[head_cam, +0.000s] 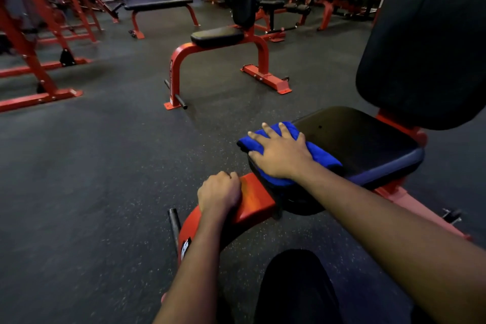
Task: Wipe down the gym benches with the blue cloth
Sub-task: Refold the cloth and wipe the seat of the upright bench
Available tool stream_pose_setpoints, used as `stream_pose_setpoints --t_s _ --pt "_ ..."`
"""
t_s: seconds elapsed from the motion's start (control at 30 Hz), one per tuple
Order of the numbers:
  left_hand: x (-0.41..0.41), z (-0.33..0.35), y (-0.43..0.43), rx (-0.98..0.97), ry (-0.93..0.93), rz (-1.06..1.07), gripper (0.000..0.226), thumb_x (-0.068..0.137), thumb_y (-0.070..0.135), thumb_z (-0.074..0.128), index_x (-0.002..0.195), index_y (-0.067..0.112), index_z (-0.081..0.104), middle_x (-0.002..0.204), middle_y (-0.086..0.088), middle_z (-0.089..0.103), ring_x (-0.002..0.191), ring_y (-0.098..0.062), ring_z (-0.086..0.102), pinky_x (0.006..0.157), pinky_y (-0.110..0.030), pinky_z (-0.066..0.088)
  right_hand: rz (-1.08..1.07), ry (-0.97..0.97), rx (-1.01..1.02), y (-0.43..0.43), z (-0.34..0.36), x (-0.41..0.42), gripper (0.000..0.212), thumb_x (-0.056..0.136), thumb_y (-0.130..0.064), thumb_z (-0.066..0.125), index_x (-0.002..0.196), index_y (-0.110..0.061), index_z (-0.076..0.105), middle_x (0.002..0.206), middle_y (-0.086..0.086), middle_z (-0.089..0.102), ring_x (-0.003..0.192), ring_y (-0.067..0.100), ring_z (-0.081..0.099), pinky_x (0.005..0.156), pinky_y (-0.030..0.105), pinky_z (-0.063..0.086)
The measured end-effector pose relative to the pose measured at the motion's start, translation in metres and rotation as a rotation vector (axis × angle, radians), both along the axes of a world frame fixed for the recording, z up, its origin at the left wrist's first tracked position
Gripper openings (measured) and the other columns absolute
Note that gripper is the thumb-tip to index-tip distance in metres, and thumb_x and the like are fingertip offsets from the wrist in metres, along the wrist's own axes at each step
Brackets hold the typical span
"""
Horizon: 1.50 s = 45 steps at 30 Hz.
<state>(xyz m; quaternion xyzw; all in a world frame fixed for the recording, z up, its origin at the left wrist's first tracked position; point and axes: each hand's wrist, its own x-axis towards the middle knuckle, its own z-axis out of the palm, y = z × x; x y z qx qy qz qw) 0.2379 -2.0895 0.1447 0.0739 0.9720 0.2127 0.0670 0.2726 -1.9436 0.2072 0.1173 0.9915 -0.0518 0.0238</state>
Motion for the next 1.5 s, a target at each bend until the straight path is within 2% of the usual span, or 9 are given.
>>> stream_pose_setpoints --t_s 0.07,0.23,0.43,0.53,0.7,0.93,1.13,1.3,1.5 --pt "-0.001 -0.001 0.0 0.007 0.007 -0.004 0.047 0.098 0.033 0.03 0.116 0.006 0.064 0.125 -0.022 0.061 0.115 -0.038 0.057 0.093 -0.04 0.043 -0.004 0.014 0.0 0.0 -0.001 -0.004 0.061 0.098 -0.06 0.028 0.154 -0.044 0.013 0.166 -0.004 0.001 0.152 0.031 -0.001 0.115 0.065 0.005" --pt "-0.003 -0.004 0.001 0.012 0.015 0.003 0.048 0.098 0.035 0.03 0.115 0.006 0.065 0.123 -0.022 0.062 0.114 -0.037 0.058 0.092 -0.039 0.044 0.044 0.151 0.083 -0.011 -0.012 0.052 0.062 0.098 -0.06 0.027 0.155 -0.044 0.008 0.166 -0.005 0.0 0.152 0.026 0.0 0.118 0.06 0.005" --pt "-0.001 -0.002 0.001 0.016 0.017 0.005 0.048 0.098 0.035 0.031 0.116 0.006 0.065 0.123 -0.022 0.062 0.115 -0.038 0.057 0.092 -0.039 0.043 0.012 0.021 -0.011 -0.001 -0.003 0.007 0.061 0.097 -0.061 0.03 0.153 -0.047 0.012 0.166 -0.006 -0.001 0.152 0.029 -0.004 0.114 0.067 0.004" --pt "0.002 -0.001 0.0 0.017 0.018 -0.007 0.048 0.098 0.035 0.03 0.114 0.006 0.066 0.123 -0.022 0.062 0.114 -0.038 0.058 0.09 -0.039 0.044 0.003 0.003 -0.024 0.003 0.0 -0.006 0.061 0.097 -0.06 0.03 0.154 -0.044 0.014 0.166 -0.005 -0.001 0.152 0.029 -0.004 0.115 0.065 0.002" --pt "0.0 -0.001 0.0 0.021 0.03 -0.01 0.048 0.098 0.035 0.031 0.111 0.006 0.066 0.121 -0.022 0.063 0.112 -0.037 0.058 0.089 -0.039 0.044 0.073 0.082 -0.035 0.022 -0.004 0.02 0.061 0.098 -0.062 0.03 0.154 -0.047 0.012 0.166 -0.008 0.002 0.152 0.021 0.001 0.119 0.057 0.005" --pt "0.0 0.0 -0.001 0.039 0.04 -0.009 0.046 0.097 0.034 0.032 0.11 0.006 0.065 0.12 -0.021 0.064 0.11 -0.037 0.059 0.09 -0.039 0.044 -0.151 0.035 -0.059 0.046 0.005 -0.024 0.057 0.098 -0.057 0.031 0.153 -0.038 0.027 0.165 -0.006 0.012 0.152 0.023 0.006 0.12 0.054 0.007" --pt "0.0 0.001 0.0 0.03 0.046 -0.005 0.046 0.097 0.033 0.032 0.111 0.004 0.065 0.12 -0.022 0.063 0.111 -0.038 0.059 0.09 -0.039 0.044 0.099 0.061 -0.082 0.056 0.0 0.009 0.055 0.099 -0.058 0.035 0.152 -0.048 0.021 0.163 -0.016 0.01 0.152 0.014 0.005 0.121 0.049 0.006" --pt "0.001 0.001 0.001 0.028 0.04 0.007 0.046 0.096 0.033 0.032 0.112 0.005 0.065 0.12 -0.021 0.063 0.109 -0.037 0.059 0.089 -0.039 0.044 -0.15 0.012 -0.096 0.063 0.005 -0.025 0.056 0.099 -0.056 0.034 0.152 -0.039 0.029 0.164 -0.011 0.013 0.152 0.019 0.006 0.119 0.055 0.007" --pt "0.001 0.002 0.001 0.032 0.028 0.013 0.046 0.097 0.033 0.032 0.115 0.004 0.063 0.123 -0.022 0.062 0.113 -0.037 0.058 0.092 -0.039 0.044 0.135 0.103 -0.036 0.029 -0.005 0.038 0.056 0.098 -0.059 0.032 0.152 -0.051 0.015 0.164 -0.016 0.007 0.152 0.015 0.004 0.12 0.055 0.007"
